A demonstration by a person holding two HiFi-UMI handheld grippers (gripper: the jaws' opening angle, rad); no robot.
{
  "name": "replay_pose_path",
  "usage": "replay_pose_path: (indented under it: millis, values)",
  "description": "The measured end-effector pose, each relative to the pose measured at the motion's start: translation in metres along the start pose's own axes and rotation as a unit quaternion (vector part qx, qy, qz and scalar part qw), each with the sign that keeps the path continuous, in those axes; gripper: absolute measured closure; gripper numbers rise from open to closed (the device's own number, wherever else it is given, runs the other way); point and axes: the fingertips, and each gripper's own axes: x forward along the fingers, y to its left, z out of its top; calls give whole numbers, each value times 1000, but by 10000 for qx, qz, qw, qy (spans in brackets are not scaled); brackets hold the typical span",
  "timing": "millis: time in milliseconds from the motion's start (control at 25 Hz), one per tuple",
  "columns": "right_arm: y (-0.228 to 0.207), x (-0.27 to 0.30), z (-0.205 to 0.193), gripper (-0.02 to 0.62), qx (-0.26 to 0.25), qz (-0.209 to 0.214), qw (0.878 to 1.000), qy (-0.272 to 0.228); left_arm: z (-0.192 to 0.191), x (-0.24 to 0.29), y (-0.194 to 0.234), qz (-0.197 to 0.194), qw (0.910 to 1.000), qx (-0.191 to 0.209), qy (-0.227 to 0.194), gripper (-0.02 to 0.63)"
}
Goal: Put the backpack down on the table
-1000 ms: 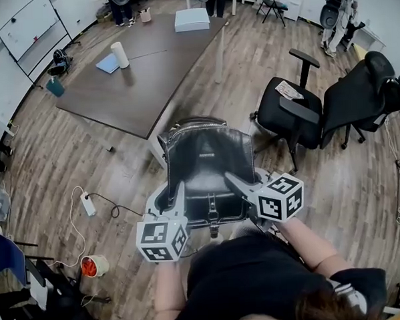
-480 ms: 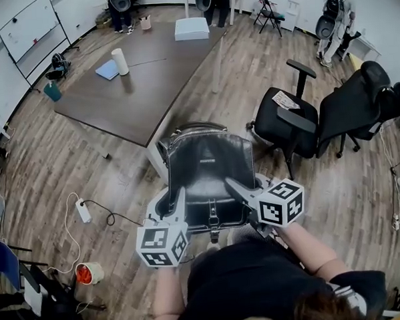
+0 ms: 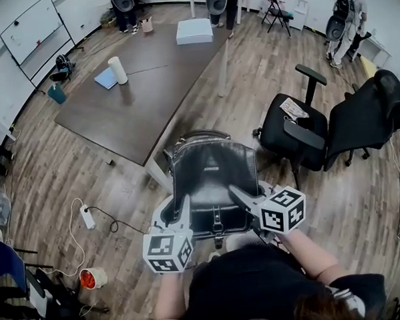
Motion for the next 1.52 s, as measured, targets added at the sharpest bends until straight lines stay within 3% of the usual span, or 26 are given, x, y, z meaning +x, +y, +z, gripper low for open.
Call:
replay_pose_path:
  millis: [480,920,1520]
  values:
    - [-105,26,69,543,2,374,9993,-52,48,113,-10,333,9994,87,5,518]
    - [-167,44,111,543,36,533,9986,-27,77,182,-13,487,9987,106,105,520]
    - [-213,153,178,543,91,457,9989,38,125,271,80,379,9992,70,113,520]
